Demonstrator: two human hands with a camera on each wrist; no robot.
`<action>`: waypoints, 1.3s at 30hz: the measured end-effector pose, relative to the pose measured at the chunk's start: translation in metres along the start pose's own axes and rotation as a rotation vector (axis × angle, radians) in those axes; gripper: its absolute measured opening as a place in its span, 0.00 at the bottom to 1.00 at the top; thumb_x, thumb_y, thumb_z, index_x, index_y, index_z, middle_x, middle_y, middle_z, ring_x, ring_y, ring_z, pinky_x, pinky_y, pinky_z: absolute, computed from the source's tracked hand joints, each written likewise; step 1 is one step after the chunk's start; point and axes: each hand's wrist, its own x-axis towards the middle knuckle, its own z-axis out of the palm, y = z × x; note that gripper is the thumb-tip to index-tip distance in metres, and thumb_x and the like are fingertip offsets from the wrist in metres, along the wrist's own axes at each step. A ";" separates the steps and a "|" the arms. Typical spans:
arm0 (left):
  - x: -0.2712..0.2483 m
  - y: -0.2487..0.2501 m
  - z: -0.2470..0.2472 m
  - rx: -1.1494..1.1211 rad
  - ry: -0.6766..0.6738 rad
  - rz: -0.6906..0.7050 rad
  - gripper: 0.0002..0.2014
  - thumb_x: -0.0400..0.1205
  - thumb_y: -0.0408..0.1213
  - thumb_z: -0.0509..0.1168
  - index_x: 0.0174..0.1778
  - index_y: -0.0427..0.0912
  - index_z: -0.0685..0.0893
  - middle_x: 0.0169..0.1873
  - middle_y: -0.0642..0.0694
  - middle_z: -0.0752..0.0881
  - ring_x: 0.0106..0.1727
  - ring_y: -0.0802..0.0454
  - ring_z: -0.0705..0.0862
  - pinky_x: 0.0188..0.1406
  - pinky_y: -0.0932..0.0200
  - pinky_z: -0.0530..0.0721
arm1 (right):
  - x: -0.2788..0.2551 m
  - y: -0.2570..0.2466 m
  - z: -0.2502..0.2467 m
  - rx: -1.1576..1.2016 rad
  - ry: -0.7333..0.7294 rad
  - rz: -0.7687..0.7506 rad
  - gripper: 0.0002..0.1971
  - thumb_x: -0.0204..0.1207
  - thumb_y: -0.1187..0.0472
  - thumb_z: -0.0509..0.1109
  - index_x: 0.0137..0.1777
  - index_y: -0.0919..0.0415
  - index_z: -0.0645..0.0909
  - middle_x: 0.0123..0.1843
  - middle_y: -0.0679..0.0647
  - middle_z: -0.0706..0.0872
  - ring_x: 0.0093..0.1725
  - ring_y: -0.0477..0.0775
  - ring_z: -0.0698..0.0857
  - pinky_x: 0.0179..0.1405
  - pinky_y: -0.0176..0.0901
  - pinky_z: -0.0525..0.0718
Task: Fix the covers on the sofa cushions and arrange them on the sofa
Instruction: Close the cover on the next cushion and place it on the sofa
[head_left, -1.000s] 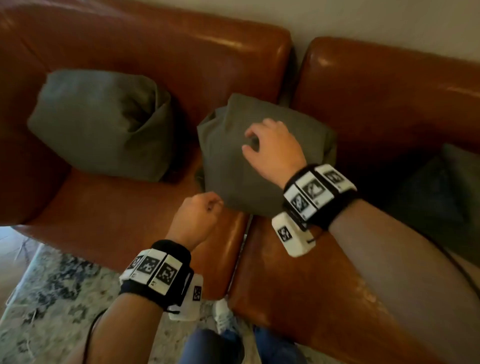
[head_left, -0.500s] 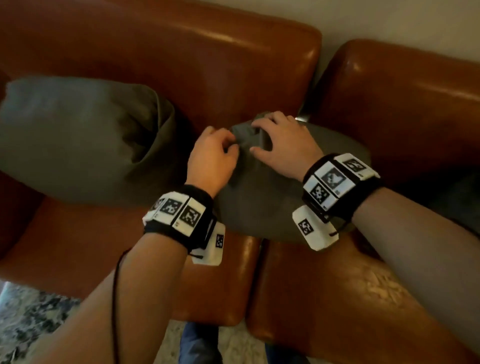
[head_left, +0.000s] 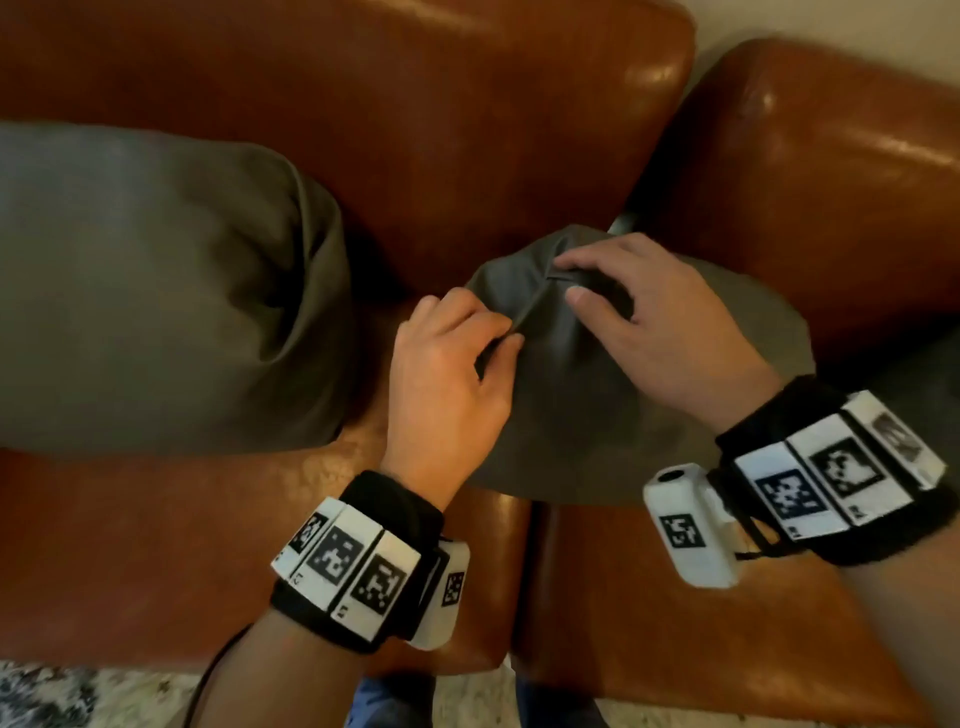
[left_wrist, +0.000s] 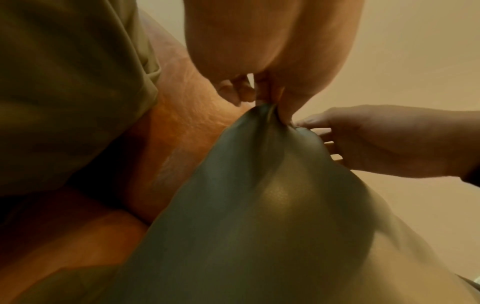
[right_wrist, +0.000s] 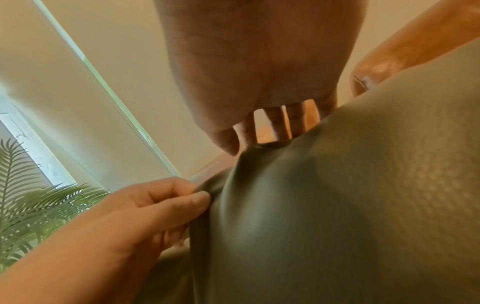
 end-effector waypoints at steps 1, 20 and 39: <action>-0.002 -0.002 -0.001 -0.002 0.038 0.040 0.02 0.78 0.34 0.71 0.43 0.40 0.89 0.39 0.48 0.82 0.40 0.48 0.79 0.39 0.43 0.79 | 0.001 -0.002 -0.002 -0.001 -0.024 -0.003 0.16 0.83 0.51 0.62 0.70 0.46 0.78 0.66 0.45 0.77 0.66 0.42 0.75 0.63 0.30 0.68; 0.064 -0.023 -0.019 0.112 -0.645 -0.282 0.09 0.80 0.49 0.69 0.50 0.50 0.88 0.48 0.53 0.86 0.47 0.60 0.82 0.48 0.61 0.81 | -0.002 -0.018 -0.009 -0.290 -0.006 -0.331 0.03 0.70 0.61 0.73 0.44 0.55 0.84 0.50 0.55 0.77 0.56 0.60 0.78 0.52 0.63 0.78; 0.095 -0.024 -0.023 0.004 -0.567 -0.215 0.02 0.85 0.40 0.64 0.49 0.49 0.82 0.48 0.56 0.80 0.46 0.61 0.78 0.38 0.74 0.71 | -0.001 -0.013 0.001 -0.154 0.089 -0.264 0.02 0.73 0.65 0.73 0.43 0.58 0.84 0.48 0.55 0.77 0.54 0.57 0.78 0.51 0.51 0.78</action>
